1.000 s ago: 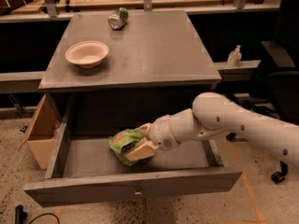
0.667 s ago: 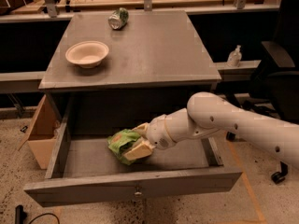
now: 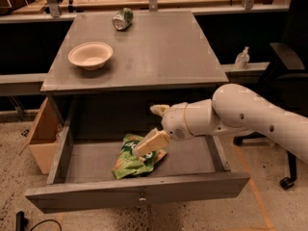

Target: Place green rice chip bag into top drawer

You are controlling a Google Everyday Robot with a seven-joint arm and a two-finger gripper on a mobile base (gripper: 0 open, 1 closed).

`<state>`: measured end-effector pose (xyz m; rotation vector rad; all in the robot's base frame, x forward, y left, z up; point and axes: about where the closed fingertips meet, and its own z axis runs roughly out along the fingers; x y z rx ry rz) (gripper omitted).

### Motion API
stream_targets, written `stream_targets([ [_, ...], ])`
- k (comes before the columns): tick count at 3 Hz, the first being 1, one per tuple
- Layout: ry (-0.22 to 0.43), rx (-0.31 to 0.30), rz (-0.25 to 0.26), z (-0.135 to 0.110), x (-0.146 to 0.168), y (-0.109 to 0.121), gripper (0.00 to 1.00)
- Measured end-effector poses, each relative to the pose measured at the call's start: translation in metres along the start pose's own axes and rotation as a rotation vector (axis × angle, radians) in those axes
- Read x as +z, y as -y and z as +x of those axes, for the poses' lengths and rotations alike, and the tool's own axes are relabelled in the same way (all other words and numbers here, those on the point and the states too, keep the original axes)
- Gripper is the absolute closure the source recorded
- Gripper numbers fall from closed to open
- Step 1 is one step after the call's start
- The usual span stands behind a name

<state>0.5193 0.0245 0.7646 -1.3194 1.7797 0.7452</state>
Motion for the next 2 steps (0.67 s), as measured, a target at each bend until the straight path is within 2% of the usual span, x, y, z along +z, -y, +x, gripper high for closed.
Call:
stream_targets([
  [1, 0.061, 0.012, 0.082, -0.028, -0.05, 0.01, 0.0],
  [2, 0.126, 0.006, 0.206, -0.053, -0.104, 0.018, 0.0],
])
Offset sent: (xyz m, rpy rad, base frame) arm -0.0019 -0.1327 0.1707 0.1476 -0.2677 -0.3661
